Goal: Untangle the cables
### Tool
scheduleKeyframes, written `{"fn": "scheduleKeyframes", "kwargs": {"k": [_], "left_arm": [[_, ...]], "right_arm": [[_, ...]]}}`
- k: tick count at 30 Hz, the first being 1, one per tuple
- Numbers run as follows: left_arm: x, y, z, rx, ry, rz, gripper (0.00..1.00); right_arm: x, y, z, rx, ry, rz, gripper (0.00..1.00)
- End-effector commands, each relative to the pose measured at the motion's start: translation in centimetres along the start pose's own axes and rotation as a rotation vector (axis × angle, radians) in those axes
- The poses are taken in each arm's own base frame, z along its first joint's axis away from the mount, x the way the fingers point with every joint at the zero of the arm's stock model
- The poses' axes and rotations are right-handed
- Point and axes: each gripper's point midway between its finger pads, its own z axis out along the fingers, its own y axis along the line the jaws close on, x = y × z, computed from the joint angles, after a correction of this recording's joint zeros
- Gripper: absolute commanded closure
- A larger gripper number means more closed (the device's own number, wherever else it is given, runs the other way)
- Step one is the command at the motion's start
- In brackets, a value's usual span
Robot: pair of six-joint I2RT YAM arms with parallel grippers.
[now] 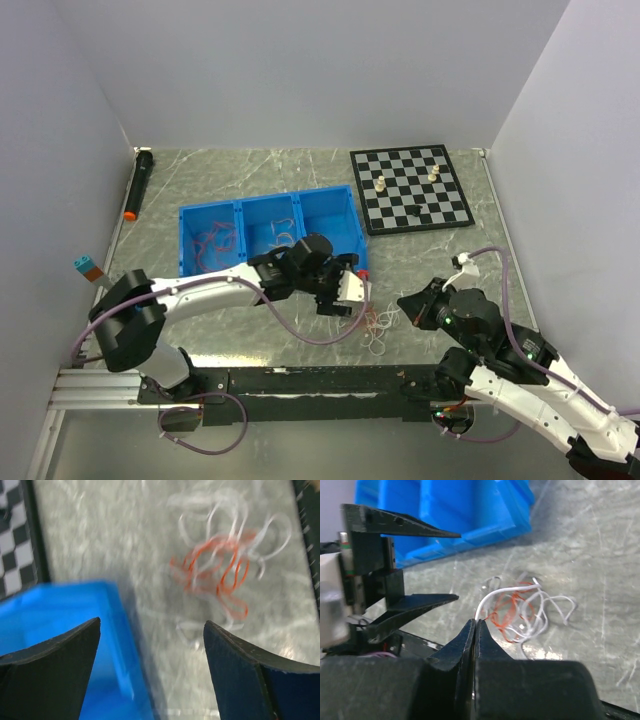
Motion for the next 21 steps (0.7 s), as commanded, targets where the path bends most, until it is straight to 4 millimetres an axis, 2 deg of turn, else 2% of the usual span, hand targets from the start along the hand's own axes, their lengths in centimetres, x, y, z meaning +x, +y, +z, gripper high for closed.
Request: {"fn": "scheduleKeyframes", "kwargs": {"k": [1,4,6,8,10,17,21], "left_arm": [[-4.8,-1.0,1.7,0.077,-0.144,0.016,0.16],[-4.8,-3.6,1.8,0.183,-0.138,0.012,0.3],[-4.0,-5.6,1.6,0.272,-0.112,0.003,0.39],[-3.3,-7.0,1.4,0.324,-0.09,0.013,0.42],[-3.0,-7.9,1.4,0.333,-0.082,0.02,0.41],[-1.6,-7.5,3.5,0.189,-0.064,0.063,0.3],[-0.4,-5.9,4.3,0.062,-0.051,0.086,0.28]], "right_arm": [[0.7,-0.4,0.3,0.01,0.019,-0.005,1.0],[0.6,-0.2,0.6,0.009,0.015,-0.014,1.0],[0.6,-0.2,0.7,0.008,0.014,-0.02,1.0],[0.4,0.0,0.8,0.006,0.008,-0.029,1.0],[0.3,0.1,0.8,0.0,0.006,-0.031,1.0],[-0.5,0.9,0.4,-0.025,-0.014,-0.032,1.0],[-0.6,1.1,0.4,-0.032,-0.015,-0.03,1.0]]}}
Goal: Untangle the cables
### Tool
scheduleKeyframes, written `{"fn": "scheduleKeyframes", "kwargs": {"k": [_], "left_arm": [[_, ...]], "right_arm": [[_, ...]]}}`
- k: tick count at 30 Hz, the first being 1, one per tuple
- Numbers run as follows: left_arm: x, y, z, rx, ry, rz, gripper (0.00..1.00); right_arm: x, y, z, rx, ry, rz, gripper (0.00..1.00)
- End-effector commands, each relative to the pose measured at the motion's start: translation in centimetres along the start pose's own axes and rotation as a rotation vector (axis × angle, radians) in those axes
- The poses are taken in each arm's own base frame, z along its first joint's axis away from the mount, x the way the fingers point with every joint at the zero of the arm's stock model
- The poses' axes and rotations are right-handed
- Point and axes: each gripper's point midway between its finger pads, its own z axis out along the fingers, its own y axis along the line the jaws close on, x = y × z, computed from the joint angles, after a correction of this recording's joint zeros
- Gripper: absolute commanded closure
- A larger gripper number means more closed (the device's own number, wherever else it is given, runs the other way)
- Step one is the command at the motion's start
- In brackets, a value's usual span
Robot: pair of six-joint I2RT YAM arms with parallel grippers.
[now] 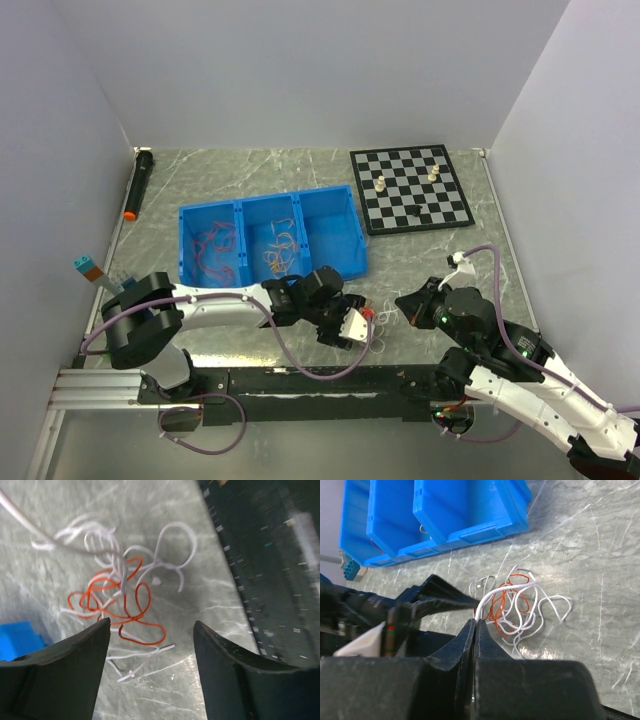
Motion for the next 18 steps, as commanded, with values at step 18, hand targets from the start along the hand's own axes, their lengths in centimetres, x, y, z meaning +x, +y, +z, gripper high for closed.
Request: {"fn": "scheduleKeyframes", "kwargs": {"k": [18], "left_arm": [[0.5,2.0,-0.2,-0.084,-0.041,-0.083,0.31]], "right_arm": [[-0.9,1.8,-0.1,-0.068,-0.023,0.005,1.0]]}}
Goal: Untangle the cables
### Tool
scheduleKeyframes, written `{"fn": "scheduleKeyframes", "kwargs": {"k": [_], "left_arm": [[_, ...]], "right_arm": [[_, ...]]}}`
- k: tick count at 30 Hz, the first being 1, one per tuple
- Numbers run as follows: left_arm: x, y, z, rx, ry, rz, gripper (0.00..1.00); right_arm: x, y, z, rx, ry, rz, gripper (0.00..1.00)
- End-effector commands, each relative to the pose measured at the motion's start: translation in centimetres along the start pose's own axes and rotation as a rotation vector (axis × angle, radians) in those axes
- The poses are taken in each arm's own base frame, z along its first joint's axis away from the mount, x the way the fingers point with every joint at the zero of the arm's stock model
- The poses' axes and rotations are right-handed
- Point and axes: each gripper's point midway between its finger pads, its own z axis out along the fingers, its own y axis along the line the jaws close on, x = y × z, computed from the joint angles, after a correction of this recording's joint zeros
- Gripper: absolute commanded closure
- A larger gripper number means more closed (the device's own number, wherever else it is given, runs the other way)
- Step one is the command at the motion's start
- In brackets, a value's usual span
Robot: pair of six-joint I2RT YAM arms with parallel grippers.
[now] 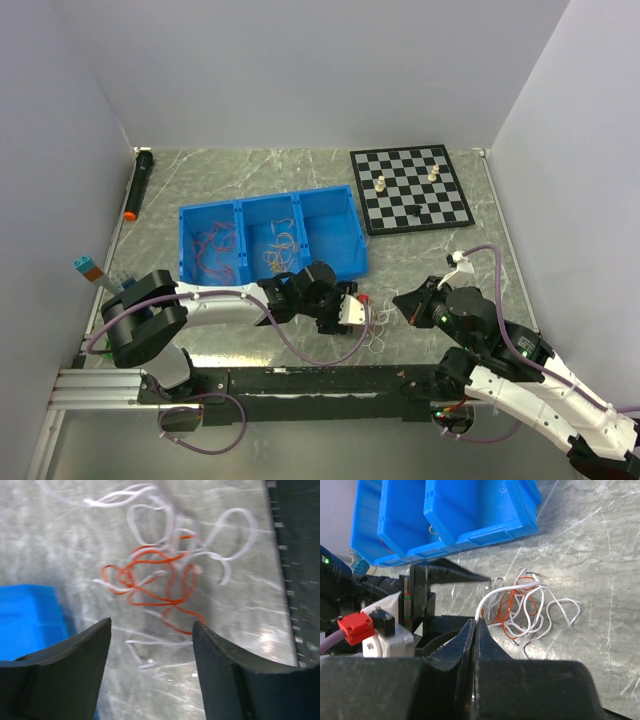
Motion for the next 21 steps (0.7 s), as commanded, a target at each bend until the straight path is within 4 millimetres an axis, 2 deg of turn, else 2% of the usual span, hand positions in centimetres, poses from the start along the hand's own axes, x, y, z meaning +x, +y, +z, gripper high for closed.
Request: {"fn": "scheduleKeyframes", "kwargs": {"k": [1,5,14,18,21], "left_arm": [[-1.9,-2.0,-0.2,0.139,-0.056,0.01,0.32],[-1.9,-2.9,-0.2,0.209,-0.049,0.031,0.38],[-2.6,-1.2,1.2,0.153,-0.071,0.051,0.54],[-2.2,-0.9,1.1,0.156,-0.061,0.043,0.71],[-2.2,-0.7,0.7,0.142,-0.057,0.047,0.92]], "right_arm": [[-0.7,1.0,-0.2,-0.036,-0.02,0.001,1.0],[-0.9,1.1,-0.4,-0.049,-0.03,0.003,1.0],[-1.0,1.4,-0.3,-0.057,-0.033,-0.001,1.0],[-1.0,1.3,-0.4,-0.054,-0.032,-0.004,1.0],[-0.9,1.2,-0.2,-0.054,-0.03,-0.009,1.0]]}}
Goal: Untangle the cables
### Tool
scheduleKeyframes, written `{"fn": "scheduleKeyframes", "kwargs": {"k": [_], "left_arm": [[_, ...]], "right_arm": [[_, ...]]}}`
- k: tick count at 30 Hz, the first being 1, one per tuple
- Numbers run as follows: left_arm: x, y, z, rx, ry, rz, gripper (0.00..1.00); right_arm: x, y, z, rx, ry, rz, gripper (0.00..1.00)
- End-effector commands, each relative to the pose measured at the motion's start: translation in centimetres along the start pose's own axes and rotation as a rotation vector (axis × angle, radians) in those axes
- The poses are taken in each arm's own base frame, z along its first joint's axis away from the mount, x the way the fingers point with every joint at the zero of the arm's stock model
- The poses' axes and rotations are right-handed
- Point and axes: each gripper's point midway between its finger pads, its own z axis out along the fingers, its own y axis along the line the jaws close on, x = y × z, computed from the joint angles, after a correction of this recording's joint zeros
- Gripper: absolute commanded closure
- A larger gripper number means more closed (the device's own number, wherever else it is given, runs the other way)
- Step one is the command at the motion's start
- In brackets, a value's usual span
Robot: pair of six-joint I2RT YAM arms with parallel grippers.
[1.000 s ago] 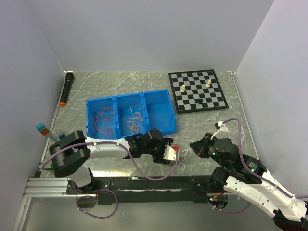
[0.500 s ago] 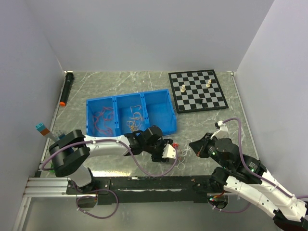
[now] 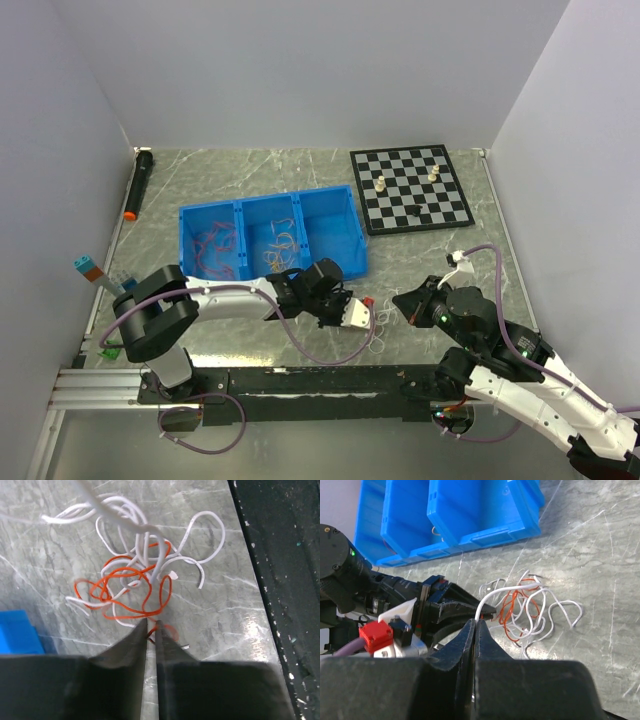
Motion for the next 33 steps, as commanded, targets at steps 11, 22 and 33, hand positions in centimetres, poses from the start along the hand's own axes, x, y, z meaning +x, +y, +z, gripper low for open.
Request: {"fn": "scheduleKeyframes", "kwargs": {"k": [11,22,33], "left_arm": [[-8.2,3.4,-8.0,-0.036,-0.021,0.082,0.99],[-19.7,3.9,-22.2,-0.185,-0.156,0.101,0.99],[-27.5,8.7,-36.6,-0.716,-0.346,0.249,0.99]], "right_arm": [[2.3,-1.3,2.6,0.051,0.052,-0.046,1.0],[7.8,-4.8,7.1,0.248,0.256,-0.122,1.0],[11.4,-7.2,8.0,0.373,0.357,-0.158,1.0]]}}
